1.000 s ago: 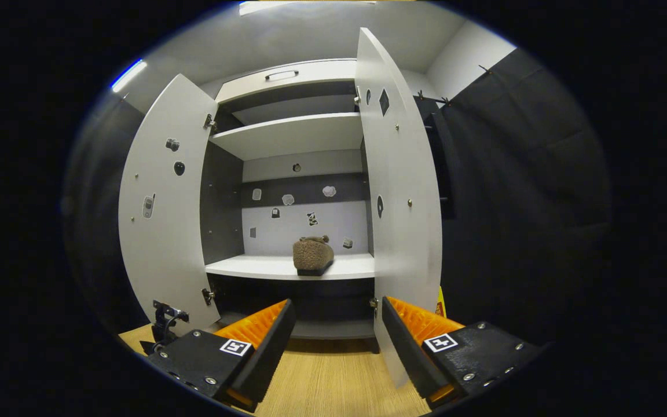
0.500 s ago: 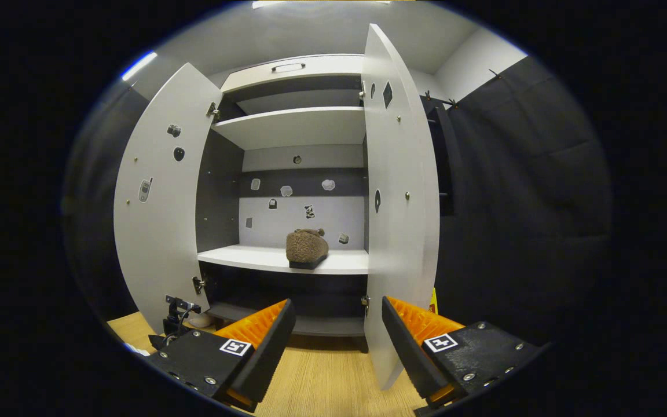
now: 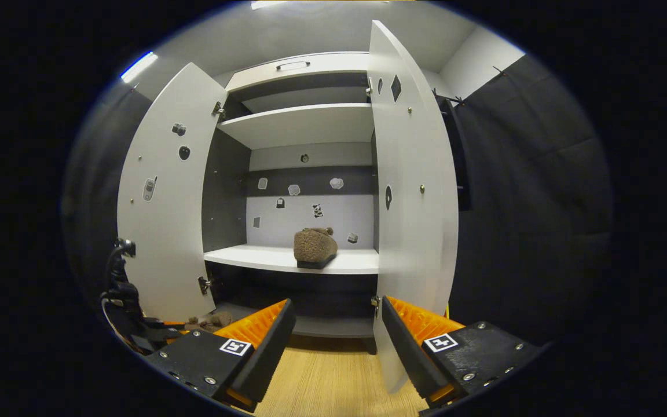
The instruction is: Grab one shoe with the right hand and put it into the shoe cabinet, grab the other shoe with the left hand and put it into the shoe cabinet; then close the right door with the right hand and the left door with the left hand.
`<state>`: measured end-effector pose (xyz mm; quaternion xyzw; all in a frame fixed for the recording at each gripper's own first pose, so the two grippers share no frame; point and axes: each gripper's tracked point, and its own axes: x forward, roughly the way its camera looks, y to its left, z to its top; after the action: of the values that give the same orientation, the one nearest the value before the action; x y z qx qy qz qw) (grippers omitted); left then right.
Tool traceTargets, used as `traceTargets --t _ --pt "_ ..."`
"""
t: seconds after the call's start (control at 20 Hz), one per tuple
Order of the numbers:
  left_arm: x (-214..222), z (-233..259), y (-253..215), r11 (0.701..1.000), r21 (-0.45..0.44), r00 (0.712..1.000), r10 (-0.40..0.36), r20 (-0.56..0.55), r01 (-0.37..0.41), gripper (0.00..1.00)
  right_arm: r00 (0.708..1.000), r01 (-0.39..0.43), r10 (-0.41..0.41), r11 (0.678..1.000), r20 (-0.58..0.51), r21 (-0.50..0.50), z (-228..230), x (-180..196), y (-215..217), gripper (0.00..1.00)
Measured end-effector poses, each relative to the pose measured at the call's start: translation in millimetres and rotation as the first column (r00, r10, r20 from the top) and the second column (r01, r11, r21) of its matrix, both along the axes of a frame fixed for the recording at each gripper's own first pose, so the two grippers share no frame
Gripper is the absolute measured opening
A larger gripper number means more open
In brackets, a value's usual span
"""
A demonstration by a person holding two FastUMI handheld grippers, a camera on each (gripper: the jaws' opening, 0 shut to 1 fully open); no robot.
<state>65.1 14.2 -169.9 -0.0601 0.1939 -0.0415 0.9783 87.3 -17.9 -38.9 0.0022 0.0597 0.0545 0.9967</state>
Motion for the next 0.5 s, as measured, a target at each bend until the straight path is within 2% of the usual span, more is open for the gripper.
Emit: traceTargets --t 0.1,0.2,0.35,0.5 --pt "17 66 -3 1.0 0.003 0.994 0.018 0.106 -0.018 0.45 1.0 -0.007 0.007 1.0 0.006 -0.002 1 0 2 0.93" --pt "47 124 -6 1.0 0.014 0.979 0.003 0.204 -0.006 0.46 1.0 -0.011 0.011 1.0 0.012 -0.002 2 -1 3 0.93" --pt "106 183 -7 1.0 -0.013 0.973 0.021 0.231 -0.018 0.45 1.0 -0.002 0.002 1.0 0.015 -0.007 5 -4 -2 0.93" --pt "170 201 -16 1.0 -0.014 0.973 0.01 0.232 -0.007 0.42 0.999 0.017 -0.017 1.0 0.03 0.0 11 -8 -8 0.93"
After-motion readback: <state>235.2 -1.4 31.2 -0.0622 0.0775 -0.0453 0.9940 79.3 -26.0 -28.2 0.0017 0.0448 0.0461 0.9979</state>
